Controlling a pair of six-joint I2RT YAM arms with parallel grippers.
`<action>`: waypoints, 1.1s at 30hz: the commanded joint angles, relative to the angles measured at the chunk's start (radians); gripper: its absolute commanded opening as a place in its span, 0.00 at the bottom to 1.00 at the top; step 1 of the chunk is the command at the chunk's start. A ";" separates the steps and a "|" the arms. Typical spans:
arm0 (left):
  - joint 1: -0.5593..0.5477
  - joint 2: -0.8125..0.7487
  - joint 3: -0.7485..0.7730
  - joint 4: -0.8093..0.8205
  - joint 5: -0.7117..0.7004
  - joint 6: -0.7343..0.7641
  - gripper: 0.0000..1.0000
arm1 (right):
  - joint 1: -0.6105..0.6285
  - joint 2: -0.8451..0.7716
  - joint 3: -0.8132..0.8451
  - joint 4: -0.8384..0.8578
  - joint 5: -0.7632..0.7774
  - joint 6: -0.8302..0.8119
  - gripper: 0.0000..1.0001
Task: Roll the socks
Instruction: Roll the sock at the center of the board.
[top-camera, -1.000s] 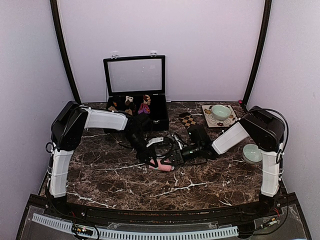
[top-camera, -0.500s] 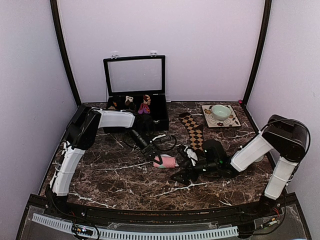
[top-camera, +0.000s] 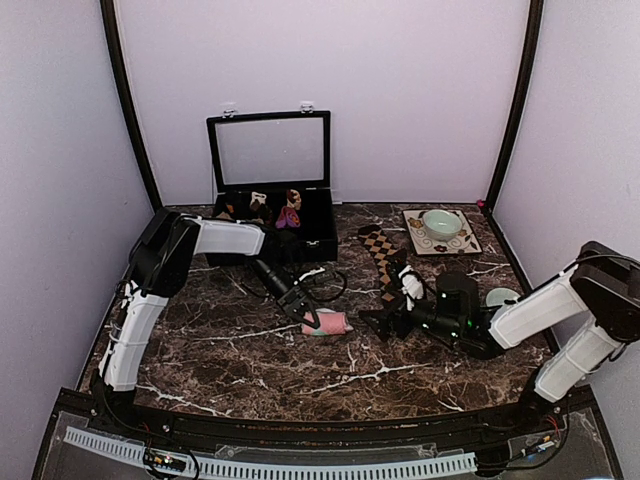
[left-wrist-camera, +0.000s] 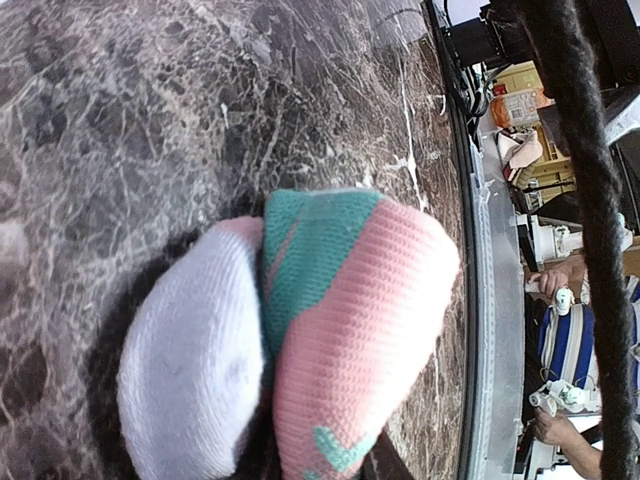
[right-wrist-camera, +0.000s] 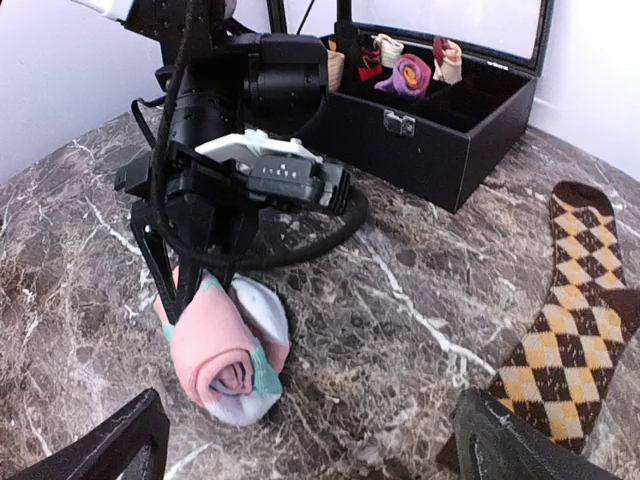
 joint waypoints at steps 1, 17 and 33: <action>0.027 0.055 -0.052 -0.048 -0.228 -0.007 0.16 | 0.018 0.007 0.054 0.004 0.104 -0.120 0.99; 0.054 0.085 -0.086 -0.167 -0.072 0.109 0.19 | 0.122 -0.054 -0.024 0.022 0.009 -0.354 0.73; 0.050 0.087 -0.090 -0.167 -0.124 0.104 0.19 | 0.187 0.258 0.322 -0.234 -0.276 -0.696 0.58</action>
